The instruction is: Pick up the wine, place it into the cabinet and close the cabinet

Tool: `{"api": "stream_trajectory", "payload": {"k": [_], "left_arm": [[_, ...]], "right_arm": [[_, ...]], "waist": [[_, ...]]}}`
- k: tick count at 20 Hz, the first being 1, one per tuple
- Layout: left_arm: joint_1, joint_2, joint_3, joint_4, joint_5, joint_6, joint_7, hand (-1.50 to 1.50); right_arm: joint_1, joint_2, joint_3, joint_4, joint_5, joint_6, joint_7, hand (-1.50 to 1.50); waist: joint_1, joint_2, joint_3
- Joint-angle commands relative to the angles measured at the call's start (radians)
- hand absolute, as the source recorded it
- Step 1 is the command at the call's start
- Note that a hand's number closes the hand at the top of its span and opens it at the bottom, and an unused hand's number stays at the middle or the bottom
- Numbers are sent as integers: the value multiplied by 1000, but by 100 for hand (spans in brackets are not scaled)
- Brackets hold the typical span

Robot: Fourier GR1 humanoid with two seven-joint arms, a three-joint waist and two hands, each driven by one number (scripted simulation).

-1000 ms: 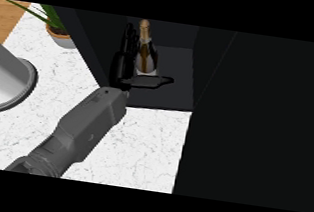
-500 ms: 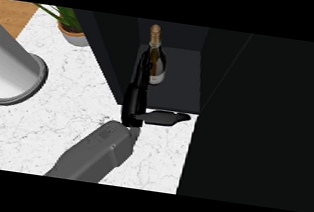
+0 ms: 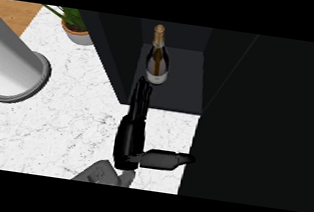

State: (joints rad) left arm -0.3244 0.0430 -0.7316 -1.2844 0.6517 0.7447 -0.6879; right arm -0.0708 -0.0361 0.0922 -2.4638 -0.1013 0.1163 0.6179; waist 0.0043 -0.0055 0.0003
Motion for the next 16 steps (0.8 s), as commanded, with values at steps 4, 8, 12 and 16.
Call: {"api": "stream_trajectory", "payload": {"k": [4, 8, 12, 16], "left_arm": [[211, 109, -96, -322, -106, 133, 77, -150], [249, 141, -124, -491, -160, 195, 143, -150], [322, 184, -138, -487, -184, 102, 95, -150], [333, 265, -133, -611, -175, 74, 166, -150]], "right_arm": [[27, -25, -56, -86, -87, 13, 47, -150], [16, -24, -49, -56, -102, 19, 46, -150], [15, -1, 14, -47, -108, 27, 61, -150], [102, -17, 25, -38, -169, 111, 14, 150]], "waist": [[0, 1, 0], [0, 2, 0], [-1, 3, 0], [-5, 3, 1]]}}
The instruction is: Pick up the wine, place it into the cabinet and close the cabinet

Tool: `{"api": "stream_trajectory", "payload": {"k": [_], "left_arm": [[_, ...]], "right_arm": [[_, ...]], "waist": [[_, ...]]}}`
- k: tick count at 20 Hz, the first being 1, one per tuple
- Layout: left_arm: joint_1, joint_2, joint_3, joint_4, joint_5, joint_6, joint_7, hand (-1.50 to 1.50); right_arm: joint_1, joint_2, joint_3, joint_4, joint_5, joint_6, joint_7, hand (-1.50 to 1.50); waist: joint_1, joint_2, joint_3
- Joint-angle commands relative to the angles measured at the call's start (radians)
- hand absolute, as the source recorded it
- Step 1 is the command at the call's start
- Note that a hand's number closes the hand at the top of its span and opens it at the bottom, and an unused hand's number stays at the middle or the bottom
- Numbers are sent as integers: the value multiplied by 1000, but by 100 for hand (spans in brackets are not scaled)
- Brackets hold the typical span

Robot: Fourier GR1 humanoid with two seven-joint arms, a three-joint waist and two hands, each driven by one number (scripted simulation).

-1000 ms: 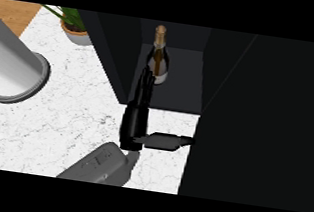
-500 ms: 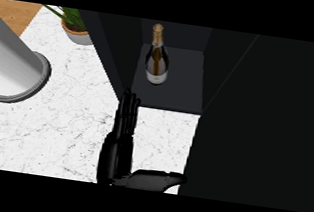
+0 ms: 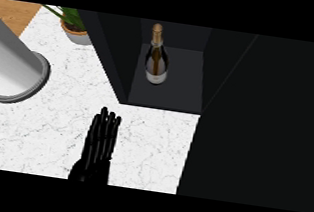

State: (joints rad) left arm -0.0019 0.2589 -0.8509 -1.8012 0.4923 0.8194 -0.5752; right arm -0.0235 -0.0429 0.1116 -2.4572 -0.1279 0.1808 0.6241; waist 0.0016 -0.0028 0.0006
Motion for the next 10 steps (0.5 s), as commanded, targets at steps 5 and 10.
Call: {"api": "stream_trajectory", "payload": {"k": [5, 10], "left_arm": [[114, 154, 11, -150, 15, -144, -5, -150], [209, 265, 99, -220, 61, -224, -20, -150]], "right_arm": [[-4, -49, -6, -107, -160, 56, 114, 150], [54, -15, 66, -98, -136, 74, 76, 150]], "waist": [[0, 0, -1], [1, 1, -1]]}}
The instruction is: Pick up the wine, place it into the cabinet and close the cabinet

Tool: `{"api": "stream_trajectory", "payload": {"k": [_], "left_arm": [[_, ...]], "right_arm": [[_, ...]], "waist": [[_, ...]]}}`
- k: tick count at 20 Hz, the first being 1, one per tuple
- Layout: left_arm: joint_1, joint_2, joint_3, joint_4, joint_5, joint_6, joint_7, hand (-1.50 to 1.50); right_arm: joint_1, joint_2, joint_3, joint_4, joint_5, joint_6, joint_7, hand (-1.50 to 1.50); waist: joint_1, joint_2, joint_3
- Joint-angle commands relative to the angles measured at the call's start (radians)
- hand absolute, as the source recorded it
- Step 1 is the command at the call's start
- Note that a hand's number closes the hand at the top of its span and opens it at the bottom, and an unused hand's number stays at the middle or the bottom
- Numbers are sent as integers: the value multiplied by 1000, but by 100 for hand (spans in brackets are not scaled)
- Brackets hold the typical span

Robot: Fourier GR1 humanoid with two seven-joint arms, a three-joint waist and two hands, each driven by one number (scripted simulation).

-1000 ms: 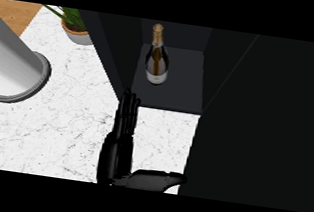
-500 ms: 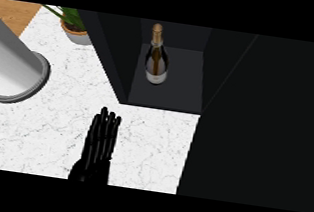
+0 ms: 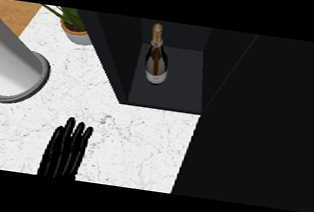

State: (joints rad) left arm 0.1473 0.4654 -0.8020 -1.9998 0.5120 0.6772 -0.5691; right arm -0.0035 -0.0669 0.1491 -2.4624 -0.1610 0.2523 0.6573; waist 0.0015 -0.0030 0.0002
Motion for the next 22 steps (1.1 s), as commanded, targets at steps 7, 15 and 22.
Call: {"api": "stream_trajectory", "payload": {"k": [7, 15, 22], "left_arm": [[134, 169, 227, -96, 144, -172, -27, -150], [203, 214, 418, -88, 259, -287, -53, -150], [283, 306, 598, -80, 368, -433, -21, -150]], "right_arm": [[94, 66, 184, -138, -122, -49, 189, 150], [163, 40, 416, -159, -55, 35, 110, 150], [105, 67, 677, -82, 125, -103, 95, 150]], "waist": [[6, -2, -2], [-2, -4, -1], [1, -5, -2]]}}
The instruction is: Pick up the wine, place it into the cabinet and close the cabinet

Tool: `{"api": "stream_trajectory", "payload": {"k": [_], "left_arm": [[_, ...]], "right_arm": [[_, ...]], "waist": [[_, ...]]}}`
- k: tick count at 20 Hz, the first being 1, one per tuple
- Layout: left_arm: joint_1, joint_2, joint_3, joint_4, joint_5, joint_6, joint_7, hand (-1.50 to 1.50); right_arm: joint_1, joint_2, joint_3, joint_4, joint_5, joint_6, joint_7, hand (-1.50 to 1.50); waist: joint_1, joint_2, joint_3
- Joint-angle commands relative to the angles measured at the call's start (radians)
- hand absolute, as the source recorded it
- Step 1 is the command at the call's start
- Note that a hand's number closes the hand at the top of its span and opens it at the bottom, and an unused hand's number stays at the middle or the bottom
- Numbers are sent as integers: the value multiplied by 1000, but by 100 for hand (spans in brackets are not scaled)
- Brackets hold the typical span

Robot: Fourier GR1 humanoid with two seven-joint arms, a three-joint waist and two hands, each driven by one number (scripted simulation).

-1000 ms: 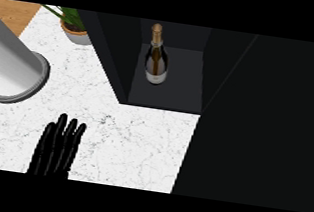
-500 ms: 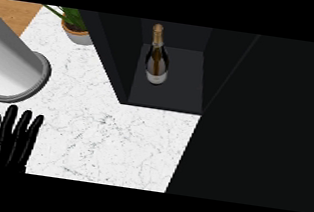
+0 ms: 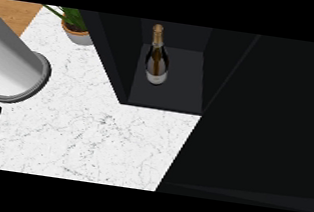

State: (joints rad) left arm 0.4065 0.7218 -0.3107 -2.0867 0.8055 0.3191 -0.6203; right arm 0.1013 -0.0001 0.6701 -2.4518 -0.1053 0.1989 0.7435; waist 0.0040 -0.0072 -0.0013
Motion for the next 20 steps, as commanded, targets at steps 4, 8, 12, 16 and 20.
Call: {"api": "stream_trajectory", "payload": {"k": [4, 8, 12, 16, 20], "left_arm": [[95, 27, 68, 13, 25, -117, -21, -150], [46, 40, 125, 19, 69, -123, 31, -150], [3, 86, 216, 33, 133, -133, 100, -150], [-7, 70, 229, 65, 152, -174, 100, -150], [-22, 49, 218, 71, 170, -211, 121, -150]], "right_arm": [[-81, -1, 305, -25, 164, -199, -9, 150], [-99, -3, 322, -13, 189, -253, -21, 150], [-170, -4, 299, -19, 211, -301, 4, 150], [-273, -3, 365, 90, 291, -422, -55, 150], [-416, -5, 324, 114, 286, -516, 1, 150]], "waist": [[7, -5, -2], [2, -3, -2], [1, -2, -3], [-1, -1, -3], [6, 3, -3]]}}
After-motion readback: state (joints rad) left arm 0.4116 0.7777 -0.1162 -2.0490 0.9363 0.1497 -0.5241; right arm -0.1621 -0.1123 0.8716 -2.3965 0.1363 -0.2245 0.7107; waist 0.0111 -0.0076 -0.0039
